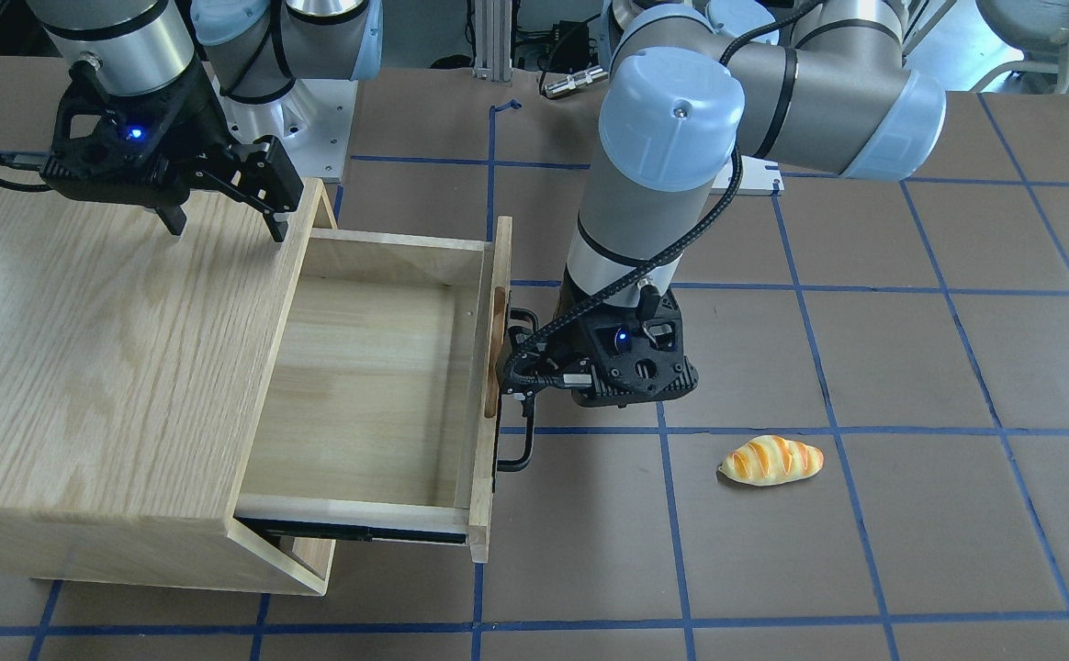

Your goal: Open upper drawer

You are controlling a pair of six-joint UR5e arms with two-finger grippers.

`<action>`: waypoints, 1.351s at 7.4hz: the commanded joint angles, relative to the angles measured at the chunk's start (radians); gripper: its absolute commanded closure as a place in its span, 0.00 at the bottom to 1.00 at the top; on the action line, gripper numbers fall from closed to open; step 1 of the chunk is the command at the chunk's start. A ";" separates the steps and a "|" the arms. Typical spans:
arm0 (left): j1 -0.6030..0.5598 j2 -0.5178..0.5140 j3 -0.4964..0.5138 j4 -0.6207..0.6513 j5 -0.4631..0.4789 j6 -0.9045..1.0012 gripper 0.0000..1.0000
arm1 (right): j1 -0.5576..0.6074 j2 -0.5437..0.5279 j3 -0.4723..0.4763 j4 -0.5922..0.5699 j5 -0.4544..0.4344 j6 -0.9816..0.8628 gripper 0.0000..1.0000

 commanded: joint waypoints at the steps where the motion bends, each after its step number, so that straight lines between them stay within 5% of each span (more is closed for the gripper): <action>1: 0.004 0.041 0.013 -0.070 0.000 0.001 0.00 | 0.000 0.000 0.000 0.000 0.001 0.000 0.00; 7: 0.245 0.175 0.010 -0.243 0.076 0.412 0.00 | 0.000 0.000 0.000 0.000 -0.001 0.000 0.00; 10: 0.303 0.220 -0.001 -0.322 0.107 0.438 0.00 | 0.000 0.000 0.000 0.000 -0.001 0.000 0.00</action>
